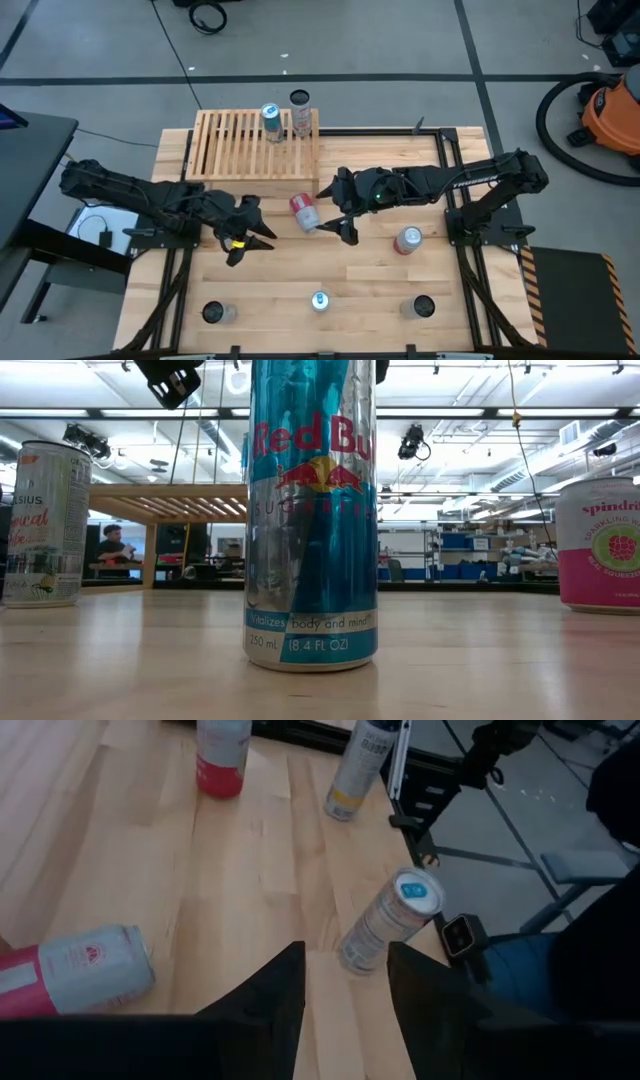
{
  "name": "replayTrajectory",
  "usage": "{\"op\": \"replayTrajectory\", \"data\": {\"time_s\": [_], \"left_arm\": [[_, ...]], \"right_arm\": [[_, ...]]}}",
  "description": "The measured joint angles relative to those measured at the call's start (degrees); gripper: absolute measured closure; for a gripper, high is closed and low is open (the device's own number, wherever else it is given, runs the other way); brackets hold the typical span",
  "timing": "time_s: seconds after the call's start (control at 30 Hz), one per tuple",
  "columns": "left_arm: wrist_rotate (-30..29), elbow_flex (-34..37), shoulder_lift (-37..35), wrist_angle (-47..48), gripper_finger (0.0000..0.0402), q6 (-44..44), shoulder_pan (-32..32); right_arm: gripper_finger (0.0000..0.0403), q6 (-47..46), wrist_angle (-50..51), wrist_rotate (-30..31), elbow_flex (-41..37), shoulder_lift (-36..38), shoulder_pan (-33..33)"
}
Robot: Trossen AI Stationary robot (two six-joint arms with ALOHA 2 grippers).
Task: Place canned beverage on shelf
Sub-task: Put the top pink white soda can on the shelf
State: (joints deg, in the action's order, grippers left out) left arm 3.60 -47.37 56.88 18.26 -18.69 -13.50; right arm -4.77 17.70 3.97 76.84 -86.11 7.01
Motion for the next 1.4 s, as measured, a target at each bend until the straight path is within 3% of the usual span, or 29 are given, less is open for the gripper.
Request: {"op": "replayTrajectory", "data": {"time_s": [0.37, 0.63, 0.8, 0.97, 1.4], "left_arm": [[-0.01, 0.00, -0.09, 1.03, 0.0253, 0.26, -1.18], [-0.14, -0.02, -3.39, 2.33, 0.0253, 3.08, -5.69], [-3.51, -0.04, -7.86, 7.27, 0.0253, 4.39, -8.16], [-7.41, -0.04, -11.76, 11.76, 0.0253, 5.44, -9.89], [-9.22, -0.02, -16.12, 15.57, 0.0253, 7.38, -10.54]], "right_arm": [[0.0004, -0.41, -0.66, -8.69, 0.00, -0.03, 0.65], [0.0007, -10.46, -7.21, 1.86, 0.04, -5.75, 0.69], [0.0008, -20.11, -9.68, 3.65, 0.02, -11.85, -2.16], [0.0009, -20.64, -9.92, 3.70, 0.00, -15.95, -4.36], [0.0009, -30.91, -3.41, 12.88, -0.02, -20.02, -4.21]]}}
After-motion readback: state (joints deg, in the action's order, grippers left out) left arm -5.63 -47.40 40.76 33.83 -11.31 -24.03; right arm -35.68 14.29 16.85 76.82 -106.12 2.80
